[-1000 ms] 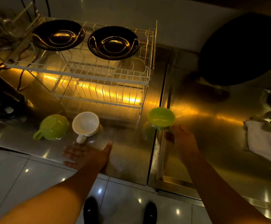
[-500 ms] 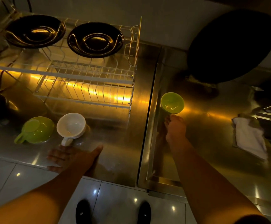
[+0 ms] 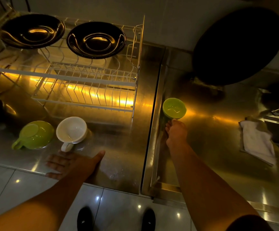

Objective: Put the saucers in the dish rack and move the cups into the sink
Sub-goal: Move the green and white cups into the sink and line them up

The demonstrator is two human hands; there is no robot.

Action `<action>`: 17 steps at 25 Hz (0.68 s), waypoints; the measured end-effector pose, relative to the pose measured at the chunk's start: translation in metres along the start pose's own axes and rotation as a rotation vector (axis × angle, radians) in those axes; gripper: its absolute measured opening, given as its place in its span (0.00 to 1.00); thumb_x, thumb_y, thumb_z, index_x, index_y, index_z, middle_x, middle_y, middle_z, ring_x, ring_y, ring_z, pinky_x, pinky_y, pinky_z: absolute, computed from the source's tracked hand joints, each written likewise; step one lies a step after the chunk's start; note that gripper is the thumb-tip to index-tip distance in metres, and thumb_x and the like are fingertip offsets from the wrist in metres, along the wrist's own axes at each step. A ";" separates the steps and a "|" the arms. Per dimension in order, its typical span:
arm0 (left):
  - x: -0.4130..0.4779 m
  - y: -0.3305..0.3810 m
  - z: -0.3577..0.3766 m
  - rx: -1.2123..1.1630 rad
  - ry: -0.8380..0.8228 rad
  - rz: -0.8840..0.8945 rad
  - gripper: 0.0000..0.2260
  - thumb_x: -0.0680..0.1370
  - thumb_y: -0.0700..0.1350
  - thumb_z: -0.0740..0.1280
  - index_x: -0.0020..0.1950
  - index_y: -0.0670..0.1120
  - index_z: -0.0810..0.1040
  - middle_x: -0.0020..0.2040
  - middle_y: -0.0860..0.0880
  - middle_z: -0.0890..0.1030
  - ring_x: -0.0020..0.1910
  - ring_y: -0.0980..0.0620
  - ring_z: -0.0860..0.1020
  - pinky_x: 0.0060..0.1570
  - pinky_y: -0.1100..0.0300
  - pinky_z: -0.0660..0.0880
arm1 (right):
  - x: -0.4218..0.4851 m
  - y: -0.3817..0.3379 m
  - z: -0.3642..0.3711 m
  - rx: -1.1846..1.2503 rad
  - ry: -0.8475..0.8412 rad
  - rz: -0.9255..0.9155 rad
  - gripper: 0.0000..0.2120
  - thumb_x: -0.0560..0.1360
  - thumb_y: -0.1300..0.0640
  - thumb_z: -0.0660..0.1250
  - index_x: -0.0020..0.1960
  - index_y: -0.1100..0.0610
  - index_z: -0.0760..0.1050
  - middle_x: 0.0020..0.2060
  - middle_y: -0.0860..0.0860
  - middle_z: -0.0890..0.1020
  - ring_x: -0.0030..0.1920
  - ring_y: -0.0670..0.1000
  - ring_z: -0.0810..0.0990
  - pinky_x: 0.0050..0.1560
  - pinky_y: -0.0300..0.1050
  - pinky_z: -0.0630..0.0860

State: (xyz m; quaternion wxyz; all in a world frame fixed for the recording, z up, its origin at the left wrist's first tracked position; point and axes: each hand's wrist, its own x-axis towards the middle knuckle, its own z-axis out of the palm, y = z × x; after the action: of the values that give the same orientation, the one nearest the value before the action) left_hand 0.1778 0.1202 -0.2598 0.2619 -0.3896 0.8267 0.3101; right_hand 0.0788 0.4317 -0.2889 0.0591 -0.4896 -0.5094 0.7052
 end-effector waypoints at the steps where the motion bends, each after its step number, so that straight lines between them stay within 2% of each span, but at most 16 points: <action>1: -0.001 0.000 0.004 -0.035 0.069 0.023 0.79 0.41 0.88 0.42 0.79 0.36 0.39 0.80 0.32 0.40 0.79 0.33 0.39 0.74 0.29 0.41 | 0.003 0.003 0.000 -0.002 -0.009 -0.013 0.06 0.78 0.54 0.66 0.53 0.54 0.78 0.46 0.53 0.85 0.47 0.50 0.84 0.45 0.46 0.80; 3: -0.001 0.003 0.006 -0.035 0.132 0.034 0.83 0.35 0.87 0.39 0.79 0.36 0.40 0.80 0.32 0.40 0.79 0.33 0.38 0.74 0.29 0.41 | 0.001 0.004 -0.003 -0.018 0.009 -0.028 0.04 0.78 0.54 0.65 0.50 0.52 0.77 0.45 0.52 0.85 0.46 0.51 0.84 0.43 0.45 0.79; 5: 0.001 -0.001 0.009 0.015 0.177 0.055 0.82 0.38 0.88 0.44 0.79 0.36 0.39 0.80 0.32 0.39 0.79 0.34 0.38 0.74 0.30 0.40 | 0.002 0.006 -0.005 -0.067 0.004 -0.035 0.03 0.78 0.53 0.65 0.49 0.52 0.78 0.45 0.52 0.84 0.45 0.51 0.83 0.40 0.45 0.78; 6: 0.000 -0.005 0.013 0.043 0.214 0.042 0.79 0.43 0.88 0.51 0.79 0.37 0.39 0.80 0.33 0.40 0.79 0.35 0.38 0.74 0.31 0.40 | 0.000 0.003 -0.005 -0.098 0.007 -0.038 0.04 0.78 0.53 0.66 0.48 0.52 0.78 0.45 0.53 0.84 0.45 0.51 0.83 0.38 0.45 0.77; 8: 0.004 -0.008 0.015 0.067 0.242 -0.016 0.73 0.52 0.81 0.68 0.80 0.38 0.40 0.80 0.33 0.40 0.79 0.35 0.38 0.75 0.32 0.40 | -0.001 0.001 -0.003 -0.186 0.018 -0.045 0.06 0.77 0.51 0.67 0.47 0.53 0.78 0.44 0.53 0.84 0.45 0.52 0.81 0.39 0.48 0.76; 9: 0.009 -0.011 0.016 0.078 0.233 -0.023 0.73 0.53 0.78 0.71 0.80 0.37 0.40 0.80 0.33 0.39 0.79 0.35 0.38 0.74 0.31 0.39 | -0.001 0.001 -0.003 -0.247 0.026 -0.049 0.07 0.77 0.50 0.67 0.47 0.54 0.78 0.44 0.54 0.83 0.45 0.53 0.81 0.41 0.50 0.77; 12: 0.028 -0.017 0.009 0.113 0.064 -0.038 0.74 0.53 0.80 0.68 0.79 0.37 0.36 0.78 0.32 0.34 0.77 0.31 0.34 0.73 0.29 0.36 | -0.009 -0.010 -0.008 -0.355 -0.010 -0.057 0.09 0.76 0.51 0.68 0.47 0.56 0.77 0.44 0.55 0.82 0.44 0.55 0.81 0.49 0.56 0.79; 14: 0.021 -0.013 0.011 0.093 0.117 -0.037 0.74 0.52 0.82 0.66 0.79 0.38 0.36 0.79 0.33 0.37 0.78 0.33 0.36 0.74 0.30 0.39 | -0.022 -0.014 -0.016 -0.331 -0.067 -0.091 0.07 0.75 0.54 0.66 0.49 0.57 0.77 0.44 0.56 0.81 0.41 0.56 0.80 0.46 0.55 0.79; 15: 0.015 -0.012 0.011 0.082 0.146 -0.027 0.74 0.52 0.83 0.65 0.79 0.39 0.36 0.80 0.33 0.38 0.79 0.34 0.37 0.74 0.31 0.40 | -0.035 -0.010 -0.016 -0.327 -0.045 -0.142 0.07 0.75 0.55 0.65 0.50 0.57 0.77 0.44 0.57 0.81 0.41 0.57 0.81 0.43 0.53 0.78; 17: 0.013 -0.011 0.010 0.057 0.164 -0.040 0.74 0.51 0.85 0.62 0.77 0.40 0.32 0.80 0.34 0.37 0.78 0.34 0.36 0.74 0.31 0.39 | -0.072 0.004 -0.004 -0.532 -0.020 -0.418 0.06 0.75 0.53 0.66 0.50 0.53 0.78 0.43 0.54 0.82 0.44 0.55 0.83 0.40 0.45 0.74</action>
State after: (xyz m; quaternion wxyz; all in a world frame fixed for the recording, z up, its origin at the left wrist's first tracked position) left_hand 0.1814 0.1151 -0.2785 0.2106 -0.4226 0.8458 0.2483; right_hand 0.1199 0.3908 -0.2464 0.0676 -0.3661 -0.7653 0.5251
